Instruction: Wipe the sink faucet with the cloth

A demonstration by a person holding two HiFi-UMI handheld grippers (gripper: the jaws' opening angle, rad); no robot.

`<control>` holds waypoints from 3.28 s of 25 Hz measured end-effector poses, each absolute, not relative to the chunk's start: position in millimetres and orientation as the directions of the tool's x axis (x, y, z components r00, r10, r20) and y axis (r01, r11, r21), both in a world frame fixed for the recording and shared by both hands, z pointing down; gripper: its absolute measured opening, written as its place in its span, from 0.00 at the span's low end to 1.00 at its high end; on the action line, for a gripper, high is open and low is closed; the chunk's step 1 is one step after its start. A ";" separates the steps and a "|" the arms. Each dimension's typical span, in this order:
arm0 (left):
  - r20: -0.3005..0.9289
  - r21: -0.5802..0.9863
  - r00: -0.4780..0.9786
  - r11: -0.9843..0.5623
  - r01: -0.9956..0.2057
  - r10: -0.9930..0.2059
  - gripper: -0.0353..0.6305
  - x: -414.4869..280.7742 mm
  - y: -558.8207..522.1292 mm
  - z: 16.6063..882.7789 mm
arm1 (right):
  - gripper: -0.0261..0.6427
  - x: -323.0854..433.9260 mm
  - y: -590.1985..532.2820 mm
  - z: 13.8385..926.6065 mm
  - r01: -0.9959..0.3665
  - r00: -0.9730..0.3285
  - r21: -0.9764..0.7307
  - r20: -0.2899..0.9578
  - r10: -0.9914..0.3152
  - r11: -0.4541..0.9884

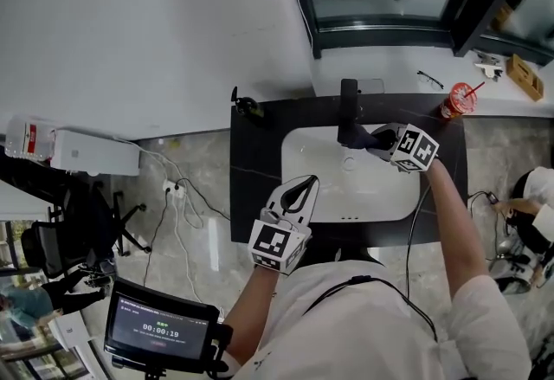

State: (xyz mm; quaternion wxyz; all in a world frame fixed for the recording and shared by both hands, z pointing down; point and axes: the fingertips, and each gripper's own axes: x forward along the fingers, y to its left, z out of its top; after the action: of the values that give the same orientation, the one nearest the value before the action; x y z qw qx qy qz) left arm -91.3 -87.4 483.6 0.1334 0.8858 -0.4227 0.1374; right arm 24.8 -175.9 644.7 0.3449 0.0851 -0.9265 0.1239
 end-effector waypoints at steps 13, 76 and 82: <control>0.357 0.122 0.580 -0.579 -0.806 -0.732 0.05 -102.1 -85.7 488.9 | 0.20 6.1 -186.3 642.1 -0.236 -0.774 -0.170 0.629 -0.079 0.957; 0.310 0.120 0.647 -0.647 -0.753 -0.696 0.05 -81.9 -88.2 480.0 | 0.20 65.6 -193.1 590.0 -0.378 -0.698 -0.119 0.688 -0.198 0.918; 0.316 0.120 0.648 -0.648 -0.752 -0.693 0.05 -83.5 -86.0 482.0 | 0.20 21.9 -140.3 566.5 -0.155 -0.774 -0.220 0.633 0.020 0.963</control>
State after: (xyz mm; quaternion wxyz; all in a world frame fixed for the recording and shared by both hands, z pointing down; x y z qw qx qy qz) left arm -83.5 -86.0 482.0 0.1209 0.8996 -0.4016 0.1215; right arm 21.9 -140.3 566.5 0.3342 0.0364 -0.9327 0.1309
